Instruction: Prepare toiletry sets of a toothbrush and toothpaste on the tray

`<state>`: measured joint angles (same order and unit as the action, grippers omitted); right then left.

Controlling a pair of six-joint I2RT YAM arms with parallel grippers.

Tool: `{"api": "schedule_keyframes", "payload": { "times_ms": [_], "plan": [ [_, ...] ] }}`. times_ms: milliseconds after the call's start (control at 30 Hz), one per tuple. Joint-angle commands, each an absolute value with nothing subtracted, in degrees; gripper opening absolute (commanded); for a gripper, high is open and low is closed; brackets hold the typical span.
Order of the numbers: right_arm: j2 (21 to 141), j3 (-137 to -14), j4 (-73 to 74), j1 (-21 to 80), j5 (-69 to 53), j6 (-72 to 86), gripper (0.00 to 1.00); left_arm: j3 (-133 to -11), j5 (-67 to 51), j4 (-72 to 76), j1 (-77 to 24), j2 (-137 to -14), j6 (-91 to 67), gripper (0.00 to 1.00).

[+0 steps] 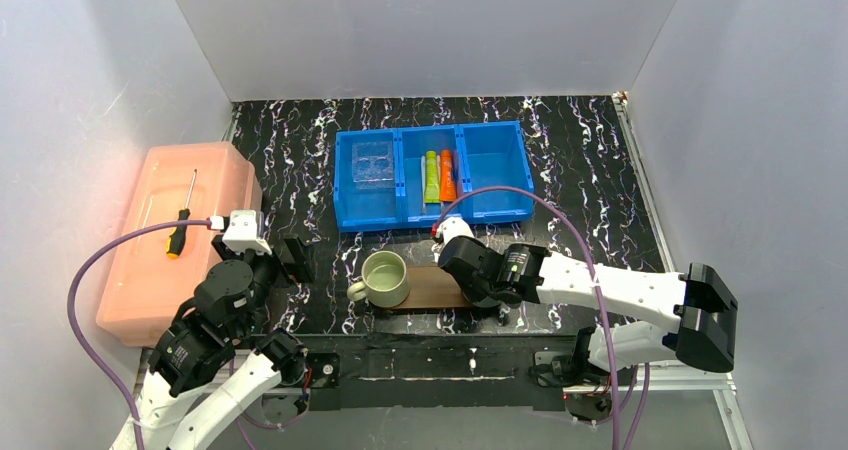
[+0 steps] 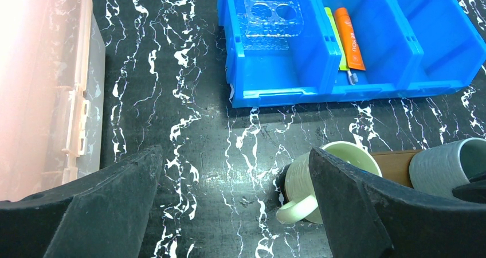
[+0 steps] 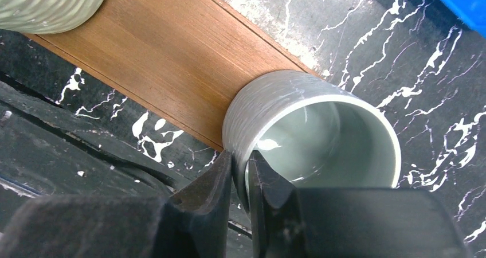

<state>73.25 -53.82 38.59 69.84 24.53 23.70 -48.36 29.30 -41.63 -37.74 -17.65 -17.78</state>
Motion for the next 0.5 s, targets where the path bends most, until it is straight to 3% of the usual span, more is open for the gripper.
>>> {"api": "schedule_keyframes", "payload": {
  "times_ms": [0, 167, 467],
  "plan": [
    [72.3, -54.1, 36.0, 70.1, 27.5, 23.9, 0.27, -48.3, 30.1, -41.8, -37.9, -18.6, -17.7, 0.99],
    [71.6, -55.1, 36.0, 70.2, 28.1, 23.8, 0.38, -48.2, 29.6, -41.8, -38.0, -18.8, -17.7, 0.99],
    [71.1, -59.4, 37.0, 70.2, 30.2, 22.4, 0.46, -48.2, 29.3, -41.6, -38.0, -21.0, -17.9, 0.99]
  ]
}}
